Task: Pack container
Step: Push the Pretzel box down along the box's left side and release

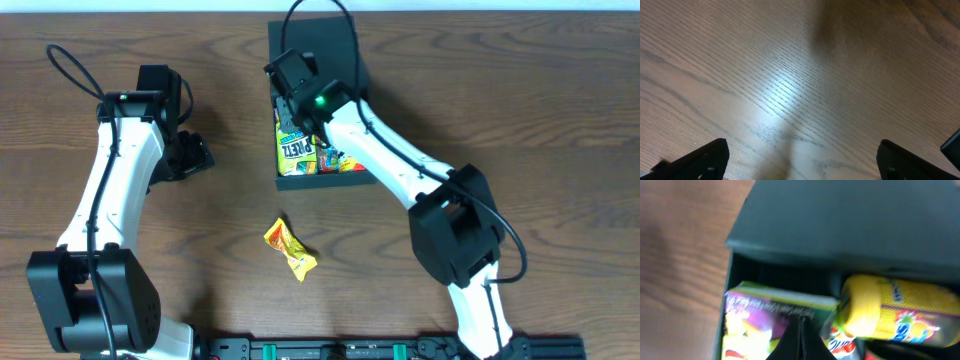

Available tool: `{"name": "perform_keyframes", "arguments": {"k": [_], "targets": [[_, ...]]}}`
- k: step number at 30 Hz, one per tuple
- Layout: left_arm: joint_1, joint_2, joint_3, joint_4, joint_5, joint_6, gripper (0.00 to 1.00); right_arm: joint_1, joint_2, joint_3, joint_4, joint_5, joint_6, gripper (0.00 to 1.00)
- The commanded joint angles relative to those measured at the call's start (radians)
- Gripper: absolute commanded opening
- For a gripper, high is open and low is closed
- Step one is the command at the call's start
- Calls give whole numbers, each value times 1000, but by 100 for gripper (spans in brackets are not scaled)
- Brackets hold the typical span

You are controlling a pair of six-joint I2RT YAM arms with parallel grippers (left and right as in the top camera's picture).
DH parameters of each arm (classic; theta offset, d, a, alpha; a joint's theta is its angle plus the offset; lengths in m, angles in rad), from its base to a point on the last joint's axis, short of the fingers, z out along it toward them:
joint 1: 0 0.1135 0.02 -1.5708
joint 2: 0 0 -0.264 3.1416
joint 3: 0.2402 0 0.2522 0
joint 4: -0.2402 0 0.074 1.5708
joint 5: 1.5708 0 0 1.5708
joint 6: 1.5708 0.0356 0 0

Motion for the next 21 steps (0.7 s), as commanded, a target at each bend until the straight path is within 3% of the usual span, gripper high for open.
{"name": "perform_keyframes", "arguments": {"k": [1,14,21], "targets": [[3,5,-4,-2,0,-4,95,-3,23,-8,-7,21,-32,2],[3,5,-4,-2,0,-4,95,16,100,-12,-68,-14,-13,1],[3,4,-4,-2,0,-4,95,34,36,-11,-82,4,-12,2]]}}
